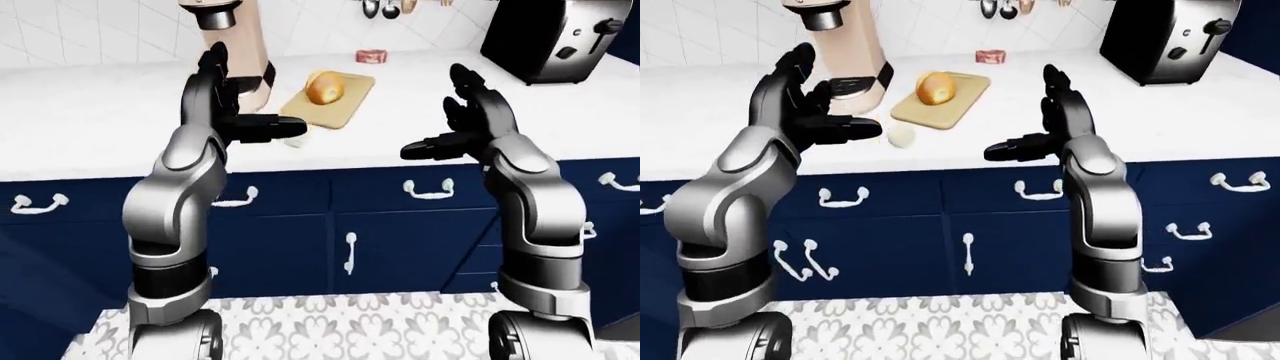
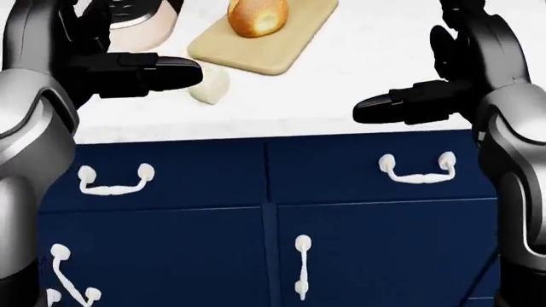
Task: Pick up the wedge of cheese and place it on the slice of bread to prepare a simple cheese on bread dish.
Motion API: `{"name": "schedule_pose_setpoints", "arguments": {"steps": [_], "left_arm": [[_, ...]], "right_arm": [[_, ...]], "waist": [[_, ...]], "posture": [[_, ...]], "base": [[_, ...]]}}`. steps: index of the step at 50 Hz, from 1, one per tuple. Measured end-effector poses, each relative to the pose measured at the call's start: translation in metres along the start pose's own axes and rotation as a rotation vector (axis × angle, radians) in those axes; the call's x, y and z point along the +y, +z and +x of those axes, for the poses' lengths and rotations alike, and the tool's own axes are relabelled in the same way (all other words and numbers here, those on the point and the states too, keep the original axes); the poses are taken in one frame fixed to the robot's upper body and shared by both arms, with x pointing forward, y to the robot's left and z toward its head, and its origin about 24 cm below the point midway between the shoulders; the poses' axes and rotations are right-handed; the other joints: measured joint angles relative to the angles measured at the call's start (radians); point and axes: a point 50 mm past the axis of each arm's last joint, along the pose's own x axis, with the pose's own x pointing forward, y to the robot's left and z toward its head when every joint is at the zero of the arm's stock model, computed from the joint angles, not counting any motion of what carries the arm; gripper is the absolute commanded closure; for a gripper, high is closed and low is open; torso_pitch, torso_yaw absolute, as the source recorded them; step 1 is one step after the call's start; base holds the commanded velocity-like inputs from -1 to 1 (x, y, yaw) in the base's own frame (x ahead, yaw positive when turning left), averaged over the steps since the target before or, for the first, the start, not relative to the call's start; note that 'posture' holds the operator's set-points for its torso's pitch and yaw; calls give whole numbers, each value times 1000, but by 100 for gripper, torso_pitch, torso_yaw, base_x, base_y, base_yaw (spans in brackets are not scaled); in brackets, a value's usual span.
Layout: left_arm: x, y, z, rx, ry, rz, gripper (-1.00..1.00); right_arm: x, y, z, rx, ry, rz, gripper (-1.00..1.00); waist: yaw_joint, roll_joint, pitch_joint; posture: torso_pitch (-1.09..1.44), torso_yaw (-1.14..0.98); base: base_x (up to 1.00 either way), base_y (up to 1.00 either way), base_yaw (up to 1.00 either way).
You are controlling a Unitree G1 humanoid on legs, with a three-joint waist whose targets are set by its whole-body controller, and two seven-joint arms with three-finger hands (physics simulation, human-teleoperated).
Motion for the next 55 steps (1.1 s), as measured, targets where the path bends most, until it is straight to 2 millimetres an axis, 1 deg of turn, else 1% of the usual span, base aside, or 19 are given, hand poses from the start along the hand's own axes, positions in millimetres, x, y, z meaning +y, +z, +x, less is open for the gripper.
{"name": "schedule_pose_setpoints", "arguments": {"steps": [4,6,8,11,14,18,24,27,29,31,35,37,40,43,45,49,52,53,55], "left_arm": [[3,1,0,0,10,1,-100],[11,-4,0,17,42,-2,-100],[15,-5,0,27,64,-1,-100],[12,1,-1,-2,56,1,-100],[9,3,-2,-15,37,-1,-100],[8,2,-1,-5,29,-2,-100],[9,1,-1,5,42,0,-100],[7,-1,-1,19,40,2,-100],[5,5,-1,0,31,4,-100],[0,7,-3,-17,9,3,-100],[-3,11,-3,-25,-5,6,-100],[1,17,-4,-50,13,5,-100],[5,12,-4,-30,38,7,-100],[4,9,-3,-6,40,12,-100],[2,10,-4,-11,32,11,-100],[-4,5,-4,19,3,15,-100],[2,9,-5,-4,24,9,-100],[4,11,-6,-15,33,8,-100],[5,16,-6,-41,38,7,-100]], "right_arm": [[1,2,0,-9,5,2,-100],[10,-3,0,4,37,4,-100],[14,-5,1,19,60,4,-100],[10,-1,0,8,51,4,-100],[8,6,-1,-25,34,0,-100],[7,6,1,-15,31,-11,-100],[8,4,1,4,38,-11,-100],[6,2,0,18,36,-8,-100],[3,5,-1,9,27,-10,-100],[-2,6,-2,2,6,-8,-100],[-4,9,-3,1,-5,-18,-100],[-1,20,-5,-48,7,-26,-100],[5,14,-4,-24,36,-24,-100],[4,8,-2,21,42,-26,-100],[1,12,-4,7,30,-30,-100],[-5,12,-5,4,-2,-34,-100],[1,14,-4,-8,18,-42,-100],[3,15,-4,-13,26,-45,-100],[4,17,-4,-23,32,-45,-100]], "waist": [[5,65,-3],[23,59,9],[28,56,7],[23,18,1],[22,-5,4],[23,8,18],[30,9,40],[24,11,38],[11,-3,23],[-4,31,31],[-23,36,21],[0,46,17],[26,28,46],[35,-32,55],[39,-69,47],[36,-38,26],[35,24,13],[33,35,5],[30,36,0]], "posture": [[0,0],[0,0],[0,0],[0,0],[0,0],[0,0],[0,0],[0,0],[0,0],[0,0],[0,0],[0,0],[0,0],[0,0],[0,0],[0,0],[0,0],[0,0],[0,0]], "base": [[0,63,0],[0,57,0],[0,55,0],[0,55,0],[0,37,0],[0,0,0],[2,0,0],[24,0,0],[26,0,0],[27,0,0],[13,0,0],[0,0,0],[0,0,0],[0,0,0],[0,0,0],[0,-44,0],[0,-98,0],[0,-100,0],[0,-100,0]]}}
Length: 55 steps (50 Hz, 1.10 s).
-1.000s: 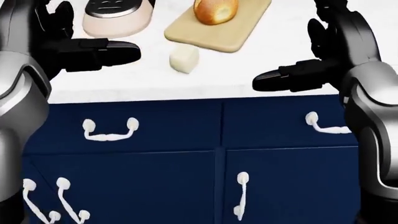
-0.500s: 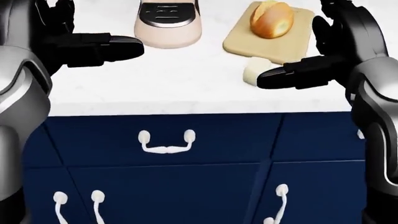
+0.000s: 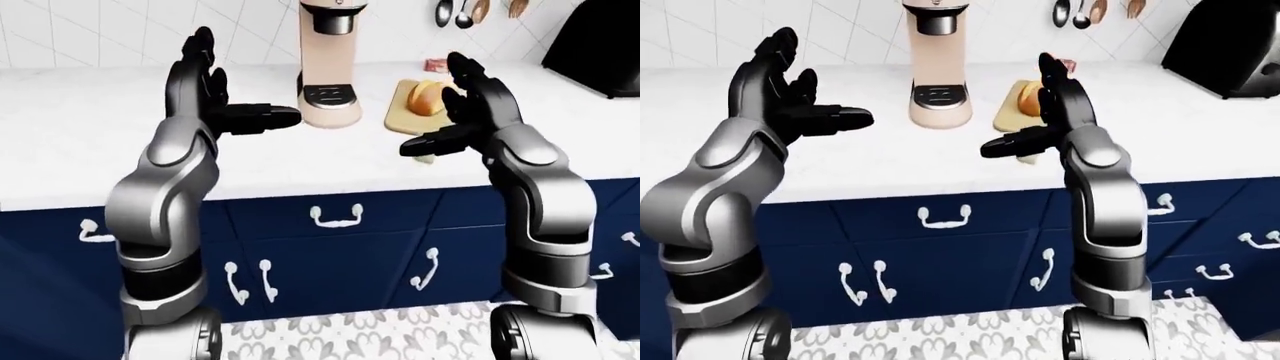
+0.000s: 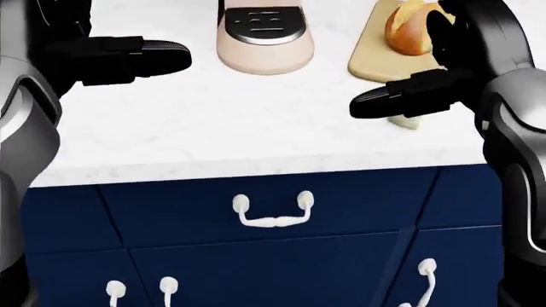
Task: Pick up the wedge of cheese and place it on the slice of bread to prepare a simple cheese on bread dish.
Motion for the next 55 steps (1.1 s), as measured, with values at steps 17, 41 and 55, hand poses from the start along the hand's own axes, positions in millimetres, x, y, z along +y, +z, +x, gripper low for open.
{"name": "schedule_pose_setpoints", "arguments": {"steps": [17,41,55], "left_arm": [[-8,2,0,3,-43,-7,-100],[-7,38,-37,-77,-63,19,-100],[-1,38,-37,-65,-30,18,-100]], "right_arm": [[-6,12,2,12,-19,-25,-100],[-20,26,1,-8,-51,-36,-100],[-13,32,2,-27,-18,-43,-100]], "waist": [[-28,-22,47],[-16,-13,23],[17,-92,21]], "posture": [[0,0],[0,0],[0,0]], "base": [[1,-9,0],[13,0,0],[39,0,0]]}}
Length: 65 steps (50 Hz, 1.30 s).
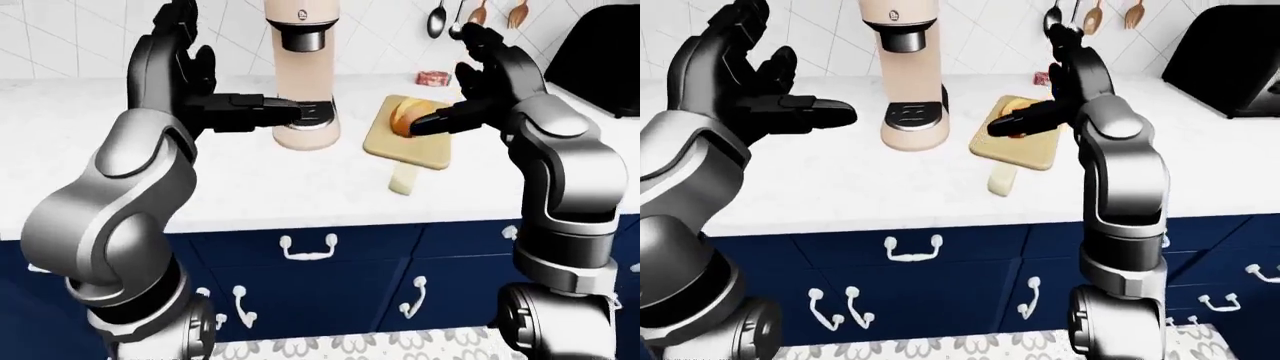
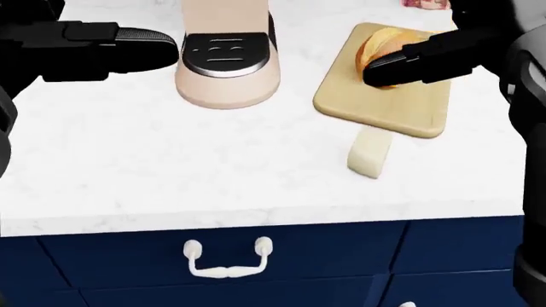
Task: Pick up the wedge of cheese and place it on the slice of bread to prepare a simple cheese on bread dish.
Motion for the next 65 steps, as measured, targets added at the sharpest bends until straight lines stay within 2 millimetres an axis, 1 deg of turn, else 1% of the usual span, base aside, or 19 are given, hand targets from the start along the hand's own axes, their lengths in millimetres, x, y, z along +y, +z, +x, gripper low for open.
{"name": "schedule_pose_setpoints", "arguments": {"steps": [1,3,5,7,11,14,16,18,20,22,24,26,27,29,34,39,48,55,65], "left_arm": [[-1,1,0,-3,-2,0,-100],[-5,-5,0,16,-23,0,-100],[-8,-9,2,45,-45,6,-100],[-7,-9,2,50,-45,5,-100],[-5,-1,1,11,-33,2,-100],[-6,3,0,-6,-35,0,-100],[-2,-1,1,9,-20,-3,-100],[2,-6,2,41,5,-2,-100],[2,-3,2,33,10,0,-100],[1,4,0,-6,4,-2,-100],[0,4,0,-12,-2,-5,-100],[0,2,1,3,-4,-5,-100],[0,0,1,13,-6,-8,-100],[-2,-8,2,63,-22,9,-100],[-2,0,-1,18,-22,-3,-100],[3,3,-7,6,-10,-7,-100],[14,8,-27,-11,9,27,-100],[15,3,-26,16,8,38,-100],[15,-2,-21,24,8,36,-100]], "right_arm": [[0,1,0,-4,-2,-2,-100],[-3,-5,0,17,-12,1,-100],[-6,-11,1,51,-26,5,-100],[-6,-10,2,56,-29,3,-100],[-5,-3,2,29,-24,-5,-100],[-5,1,2,18,-24,-8,-100],[0,-2,2,23,-6,-7,-100],[6,-8,4,47,25,-6,-100],[6,-7,4,47,30,-4,-100],[2,0,2,16,14,0,-100],[-1,3,1,1,1,-1,-100],[-2,3,0,3,-3,-4,-100],[-3,2,-1,6,-5,-5,-100],[-7,-7,-1,44,-23,1,-100],[-11,-13,-2,78,-26,33,-100],[-14,-1,-6,19,-27,15,-100],[-30,8,-10,-44,-61,-43,-100],[-37,13,-17,-9,-20,-64,-100],[-51,5,-37,83,11,-226,-100]], "waist": [[-1,-23,-5],[-17,-14,4],[-24,-21,6],[-26,-4,4],[-36,49,7],[-43,100,-3],[-27,93,14],[-19,104,18],[-24,99,13],[-30,79,24],[-27,51,37],[-27,6,35],[-28,6,36],[-26,34,34],[-32,50,16],[-27,50,5],[-29,47,12],[-24,42,16],[-14,34,16]], "posture": [[0,0],[0,0],[0,0],[0,0],[0,0],[0,0],[0,0],[0,0],[0,0],[0,0],[0,0],[0,0],[0,0],[0,0],[0,0],[0,0],[0,0],[0,0],[0,0]], "base": [[38,0,0],[38,0,0],[38,0,0],[37,0,0],[37,0,0],[37,0,0],[37,0,0],[36,0,0],[0,0,0],[0,0,0],[0,0,0],[0,0,0],[0,0,0],[0,0,0],[0,0,0],[0,0,0],[0,0,0],[0,0,0],[0,0,0]]}}
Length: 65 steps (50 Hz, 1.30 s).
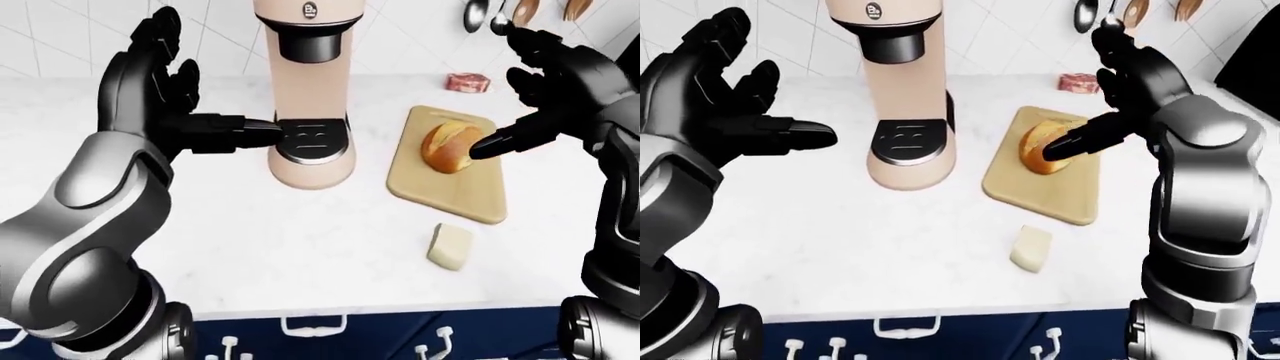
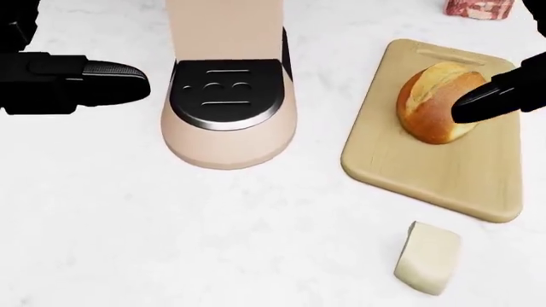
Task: Pick up the wedge of cheese and place it on the slice of bread to prepare a simple cheese on bread dish.
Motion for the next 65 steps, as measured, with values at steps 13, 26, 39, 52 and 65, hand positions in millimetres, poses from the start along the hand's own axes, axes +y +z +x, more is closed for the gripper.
{"name": "schedule_pose_setpoints", "arguments": {"steps": [13,26,39,52,65], "left_arm": [[-5,0,1,-1,-14,-4,-100],[-8,2,1,-6,-29,0,-100],[-13,7,0,-15,-42,8,-100],[-9,5,2,-4,-32,-1,-100],[-11,7,1,-10,-33,-2,-100]], "right_arm": [[1,16,-33,-9,99,-130,-100],[-2,44,-11,-180,138,-348,-100],[30,78,-27,-290,354,-754,-100],[90,90,-44,-301,560,-1024,-100],[97,99,-70,-293,580,-1144,-100]], "waist": [[-9,8,-6],[-24,30,-4],[-34,25,-7],[-39,42,4],[-40,39,6]], "posture": [[0,0],[0,0],[0,0],[0,0],[0,0]], "base": [[0,0,0],[0,0,0],[0,0,0],[0,0,0],[0,0,0]]}}
